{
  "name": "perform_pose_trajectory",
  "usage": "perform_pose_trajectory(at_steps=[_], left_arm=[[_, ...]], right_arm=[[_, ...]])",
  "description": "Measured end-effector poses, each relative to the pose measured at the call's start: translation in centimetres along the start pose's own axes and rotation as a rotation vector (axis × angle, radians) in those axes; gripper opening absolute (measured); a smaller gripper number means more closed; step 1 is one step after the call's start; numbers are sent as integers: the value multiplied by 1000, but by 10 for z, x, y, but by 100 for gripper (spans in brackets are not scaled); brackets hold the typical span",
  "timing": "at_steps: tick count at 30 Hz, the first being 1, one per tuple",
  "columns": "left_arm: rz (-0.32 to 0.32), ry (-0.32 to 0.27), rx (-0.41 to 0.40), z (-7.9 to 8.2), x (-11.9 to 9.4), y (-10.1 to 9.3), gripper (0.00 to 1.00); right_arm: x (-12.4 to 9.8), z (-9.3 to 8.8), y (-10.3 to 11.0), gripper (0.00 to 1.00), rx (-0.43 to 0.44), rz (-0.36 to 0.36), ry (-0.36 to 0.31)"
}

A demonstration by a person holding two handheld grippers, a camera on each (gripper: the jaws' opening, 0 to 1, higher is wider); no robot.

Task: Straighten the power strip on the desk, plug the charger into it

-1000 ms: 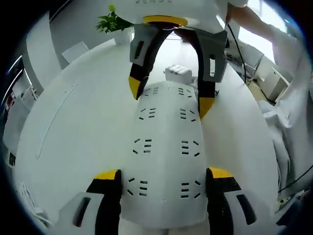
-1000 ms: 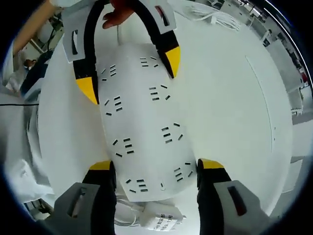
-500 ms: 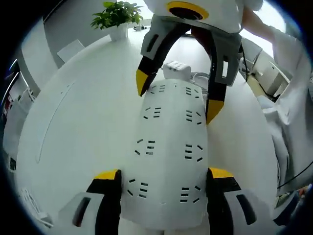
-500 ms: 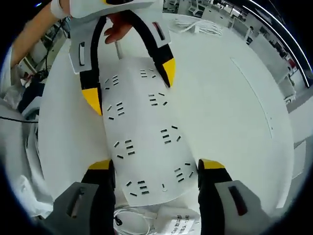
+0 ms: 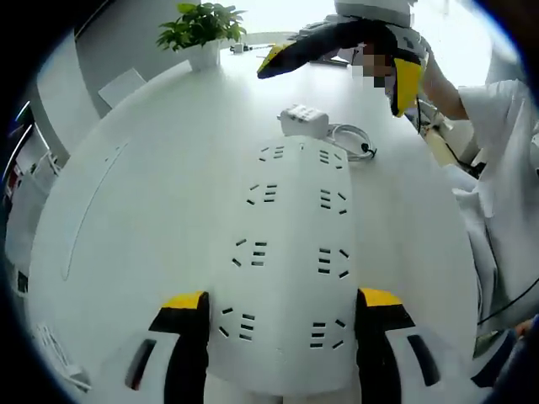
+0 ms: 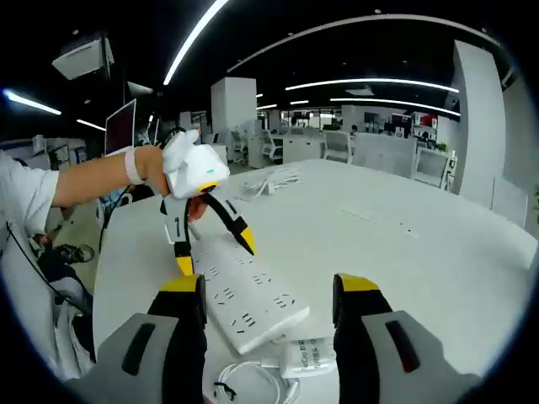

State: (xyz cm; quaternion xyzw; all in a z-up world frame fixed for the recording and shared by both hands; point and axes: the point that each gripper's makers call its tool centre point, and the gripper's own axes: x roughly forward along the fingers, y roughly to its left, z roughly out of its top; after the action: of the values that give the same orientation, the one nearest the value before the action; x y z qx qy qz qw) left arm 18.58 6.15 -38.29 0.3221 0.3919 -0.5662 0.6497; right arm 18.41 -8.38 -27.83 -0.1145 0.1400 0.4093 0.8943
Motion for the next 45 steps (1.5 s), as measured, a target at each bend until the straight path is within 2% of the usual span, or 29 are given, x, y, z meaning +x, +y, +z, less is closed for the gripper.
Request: perform_pose_trajectory(at_steps=[2, 3, 5, 7, 10, 11, 13, 15, 21, 23, 26, 28, 29, 32, 34, 36, 38, 42, 45], left_arm=[[0, -3, 0, 0, 0, 0, 71], [-1, -5, 0, 0, 0, 0, 71], [-1, -4, 1, 0, 0, 1, 71], [-1, -2, 1, 0, 0, 1, 71], [-1, -3, 1, 0, 0, 1, 71], [0, -6, -1, 0, 0, 1, 71], [0, -7, -1, 0, 0, 1, 71], [0, -6, -2, -1, 0, 2, 71], [0, -8, -3, -1, 0, 2, 72], [1, -9, -4, -1, 0, 2, 72], [1, -11, -4, -1, 0, 3, 72], [2, -15, -6, -1, 0, 3, 72], [2, -17, -7, -1, -1, 3, 72], [2, -19, -8, -1, -1, 3, 72], [2, -14, -8, -1, -1, 3, 72], [2, -14, -8, -1, -1, 3, 72], [2, -17, -9, -1, 0, 3, 72], [2, -16, -9, -1, 0, 3, 72], [2, -16, -8, -1, 0, 3, 72]], right_arm=[[-9, -9, -6, 55, -1, -20, -4], [-15, -21, -14, 55, 24, -48, -5], [-17, -29, -22, 55, 63, -78, -22], [-15, -41, -25, 54, 84, -77, -27], [-9, -51, -24, 45, 97, -73, -18], [-2, -60, -24, 45, 49, -86, 11], [3, -59, -28, 44, 72, -98, -8], [8, -58, -26, 43, 102, -76, -21], [18, -70, -23, 42, 111, -59, 22], [18, -72, -22, 35, 105, -52, 23], [18, -73, -21, 35, 103, -45, 19], [16, -74, -23, 35, 143, -31, 15], [16, -74, -23, 35, 136, -28, 14], [16, -73, -22, 35, 114, 6, 5], [16, -72, -21, 35, 79, 54, -16], [16, -72, -22, 35, 90, 67, -19], [16, -72, -22, 35, 101, 118, -28], [14, -73, -19, 34, 61, 236, -39], [13, -73, -17, 34, 44, 279, -38]])
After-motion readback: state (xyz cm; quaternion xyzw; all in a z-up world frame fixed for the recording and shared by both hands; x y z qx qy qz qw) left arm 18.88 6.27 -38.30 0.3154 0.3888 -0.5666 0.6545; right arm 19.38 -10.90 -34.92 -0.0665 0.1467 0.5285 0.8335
